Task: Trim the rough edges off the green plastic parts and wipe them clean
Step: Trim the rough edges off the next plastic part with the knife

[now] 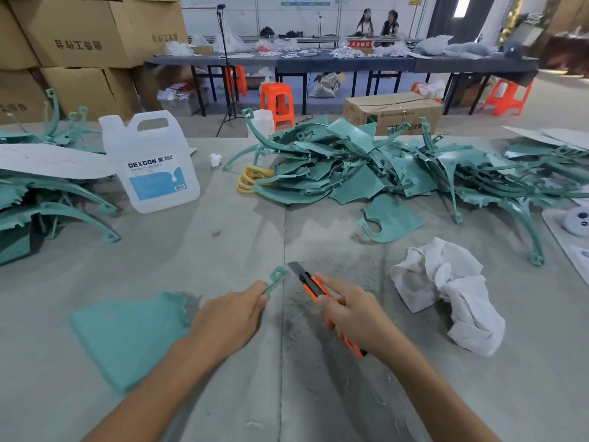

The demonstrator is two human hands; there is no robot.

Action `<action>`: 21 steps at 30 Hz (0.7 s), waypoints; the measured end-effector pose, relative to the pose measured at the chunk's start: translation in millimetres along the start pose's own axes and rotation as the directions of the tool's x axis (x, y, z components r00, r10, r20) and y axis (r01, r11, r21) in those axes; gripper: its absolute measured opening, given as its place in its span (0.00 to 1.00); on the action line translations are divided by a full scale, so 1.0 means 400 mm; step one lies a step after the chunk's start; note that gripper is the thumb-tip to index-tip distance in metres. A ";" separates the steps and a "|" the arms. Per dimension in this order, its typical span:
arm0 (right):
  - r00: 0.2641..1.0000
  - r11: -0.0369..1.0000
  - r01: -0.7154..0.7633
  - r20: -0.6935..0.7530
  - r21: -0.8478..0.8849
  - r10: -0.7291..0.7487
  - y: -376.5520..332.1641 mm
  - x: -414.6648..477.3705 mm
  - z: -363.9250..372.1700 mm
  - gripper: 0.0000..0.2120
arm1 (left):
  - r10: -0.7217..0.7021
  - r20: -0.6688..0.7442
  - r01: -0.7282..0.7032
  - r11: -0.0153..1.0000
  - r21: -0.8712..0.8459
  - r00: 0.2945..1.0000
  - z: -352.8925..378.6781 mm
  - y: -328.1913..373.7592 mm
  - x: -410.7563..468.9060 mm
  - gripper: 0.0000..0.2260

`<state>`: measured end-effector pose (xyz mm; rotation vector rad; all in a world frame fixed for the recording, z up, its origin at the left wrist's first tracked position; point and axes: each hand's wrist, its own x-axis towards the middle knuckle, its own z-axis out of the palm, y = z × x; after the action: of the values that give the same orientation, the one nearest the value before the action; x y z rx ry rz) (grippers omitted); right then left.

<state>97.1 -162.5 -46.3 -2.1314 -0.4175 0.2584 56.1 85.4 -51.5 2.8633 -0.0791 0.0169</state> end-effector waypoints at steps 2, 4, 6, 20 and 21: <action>0.998 1.000 -0.010 -0.063 -0.021 0.008 0.003 0.001 -0.001 0.21 | -0.027 0.000 0.027 0.999 -0.044 1.000 -0.004 0.002 -0.012 0.13; 0.996 0.998 0.062 -0.067 0.009 -0.061 -0.003 -0.011 -0.001 0.22 | -0.050 0.036 0.054 0.990 -0.127 0.998 -0.017 0.008 -0.016 0.13; 0.988 0.987 0.150 -0.015 -0.057 -0.152 -0.018 -0.025 -0.002 0.23 | -0.051 0.086 0.077 0.938 -0.337 0.995 -0.035 0.016 -0.014 0.12; 0.905 0.926 0.365 -0.196 -0.095 -0.377 -0.048 -0.021 0.041 0.17 | 0.048 0.270 0.231 0.393 -0.890 0.962 -0.231 0.052 -0.054 0.13; 0.898 0.923 0.377 -0.213 -0.082 -0.385 -0.047 -0.019 0.043 0.17 | 0.058 0.269 0.230 0.365 -0.902 0.961 -0.239 0.053 -0.057 0.14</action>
<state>80.6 -142.5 -39.9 -2.0350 -0.6970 -0.2175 31.8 92.5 45.9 1.6543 0.0200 -0.3273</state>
